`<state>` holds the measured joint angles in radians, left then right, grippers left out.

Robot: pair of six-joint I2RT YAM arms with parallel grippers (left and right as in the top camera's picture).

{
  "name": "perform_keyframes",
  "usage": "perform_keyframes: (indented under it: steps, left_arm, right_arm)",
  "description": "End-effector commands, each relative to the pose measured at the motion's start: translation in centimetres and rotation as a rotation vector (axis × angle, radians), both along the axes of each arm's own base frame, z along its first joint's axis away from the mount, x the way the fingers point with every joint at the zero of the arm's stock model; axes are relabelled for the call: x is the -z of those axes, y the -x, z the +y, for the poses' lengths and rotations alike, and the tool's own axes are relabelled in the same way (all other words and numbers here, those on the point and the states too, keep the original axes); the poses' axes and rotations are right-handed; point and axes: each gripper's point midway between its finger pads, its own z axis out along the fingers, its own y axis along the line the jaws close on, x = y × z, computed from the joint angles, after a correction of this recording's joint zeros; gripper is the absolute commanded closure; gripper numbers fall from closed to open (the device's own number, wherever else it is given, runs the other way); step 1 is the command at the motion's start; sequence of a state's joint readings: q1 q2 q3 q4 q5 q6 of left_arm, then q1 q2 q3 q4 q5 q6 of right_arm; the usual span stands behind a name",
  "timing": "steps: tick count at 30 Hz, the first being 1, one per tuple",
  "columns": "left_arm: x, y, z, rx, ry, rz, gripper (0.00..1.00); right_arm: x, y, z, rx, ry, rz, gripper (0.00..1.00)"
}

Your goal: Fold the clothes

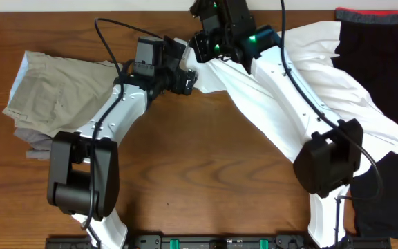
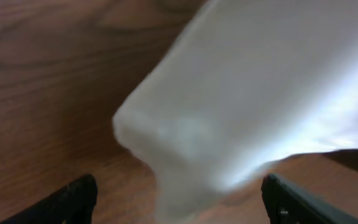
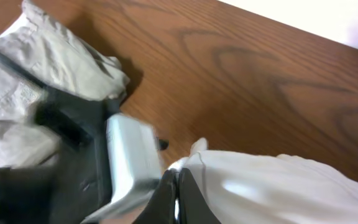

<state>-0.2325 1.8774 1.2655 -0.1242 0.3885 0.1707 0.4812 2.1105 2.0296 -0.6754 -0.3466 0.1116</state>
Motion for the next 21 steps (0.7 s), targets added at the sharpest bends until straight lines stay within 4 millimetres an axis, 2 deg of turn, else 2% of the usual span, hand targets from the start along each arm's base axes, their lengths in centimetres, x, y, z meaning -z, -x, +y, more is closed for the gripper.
perform_keyframes:
  steps: [1,4,8,12,14,16,21]
  left_arm:
    - [1.5,0.0,-0.2,0.034,-0.028,0.003,0.17]
    - [1.1,0.0,-0.8,0.057,-0.001,-0.008,0.24]
    - [0.4,0.5,-2.1,0.115,0.064,-0.01,0.4]
    - [0.5,0.7,-2.1,0.118,0.066,-0.001,0.6]
    - [0.6,0.8,-2.1,0.117,0.064,0.008,0.73]
    - [0.9,1.1,-2.0,0.117,0.062,0.023,0.92]
    - [2.1,2.3,-1.2,0.103,0.044,0.104,0.94]
  right_arm:
    - [-4.6,2.4,1.4,-0.091,-0.066,-0.057,0.99]
    - [-4.7,2.7,1.3,-0.095,-0.066,-0.051,0.99]
    - [-4.7,3.3,1.7,-0.135,-0.078,-0.041,0.99]
    - [-4.6,3.3,1.6,-0.131,-0.073,-0.038,0.99]
    - [-4.6,3.3,1.5,-0.139,-0.066,-0.048,0.99]
    - [-4.5,3.1,1.3,-0.132,-0.055,-0.054,0.99]
    - [-4.1,2.2,0.2,-0.077,-0.01,-0.068,0.99]
